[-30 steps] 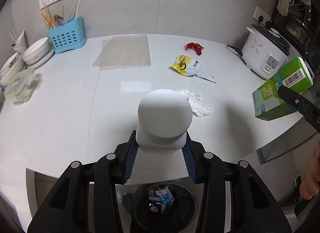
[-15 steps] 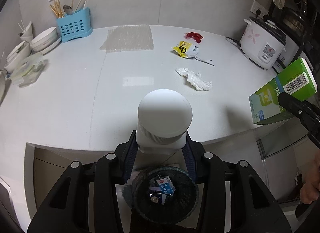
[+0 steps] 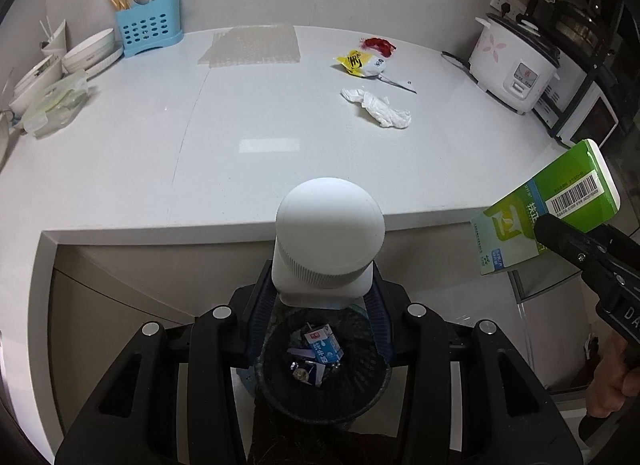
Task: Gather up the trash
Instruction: 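Lift the bottle and carton and carry both down over the trash bin, then open the left gripper to drop the pill bottle into the bin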
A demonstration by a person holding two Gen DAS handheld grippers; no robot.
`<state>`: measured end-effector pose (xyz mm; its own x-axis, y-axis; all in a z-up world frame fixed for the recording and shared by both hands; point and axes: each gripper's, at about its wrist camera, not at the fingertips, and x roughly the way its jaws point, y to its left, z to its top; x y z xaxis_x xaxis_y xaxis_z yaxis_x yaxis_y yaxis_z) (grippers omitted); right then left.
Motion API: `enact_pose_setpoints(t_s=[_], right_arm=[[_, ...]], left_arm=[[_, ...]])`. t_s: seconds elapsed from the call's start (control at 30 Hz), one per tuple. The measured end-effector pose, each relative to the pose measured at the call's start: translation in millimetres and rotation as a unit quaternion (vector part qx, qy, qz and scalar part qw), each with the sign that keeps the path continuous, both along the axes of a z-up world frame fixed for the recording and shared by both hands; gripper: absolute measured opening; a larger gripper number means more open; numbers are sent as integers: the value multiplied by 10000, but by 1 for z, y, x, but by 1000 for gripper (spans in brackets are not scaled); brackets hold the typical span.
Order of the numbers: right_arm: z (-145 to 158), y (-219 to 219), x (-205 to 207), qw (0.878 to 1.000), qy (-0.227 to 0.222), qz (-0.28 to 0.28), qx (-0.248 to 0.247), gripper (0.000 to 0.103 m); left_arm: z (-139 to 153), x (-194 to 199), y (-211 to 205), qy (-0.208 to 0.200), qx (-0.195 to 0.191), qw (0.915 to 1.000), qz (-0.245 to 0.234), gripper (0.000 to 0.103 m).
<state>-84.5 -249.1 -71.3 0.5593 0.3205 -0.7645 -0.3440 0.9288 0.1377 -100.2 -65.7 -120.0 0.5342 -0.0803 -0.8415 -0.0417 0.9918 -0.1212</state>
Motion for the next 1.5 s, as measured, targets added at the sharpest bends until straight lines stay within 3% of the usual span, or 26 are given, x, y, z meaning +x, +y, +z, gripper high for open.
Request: enact_pose_setpoints(t_s=[0.7, 1.07, 1.23, 1.5], right_arm=[[-85, 1, -27, 9968, 719, 137, -313, 46], [-128, 0, -26, 9921, 1155, 66, -475, 46], [-136, -1, -28, 9909, 1246, 61, -501, 46], [-139, -6, -28, 9904, 1260, 69, -562, 46]], left_arm=[[-61, -30, -18, 570, 17, 9982, -165, 42], [-106, -26, -11, 970, -336, 9946, -119, 42], [-121, -25, -17, 899, -260, 9952, -269, 42], [-150, -19, -29, 1203, -212, 9918, -389, 42]])
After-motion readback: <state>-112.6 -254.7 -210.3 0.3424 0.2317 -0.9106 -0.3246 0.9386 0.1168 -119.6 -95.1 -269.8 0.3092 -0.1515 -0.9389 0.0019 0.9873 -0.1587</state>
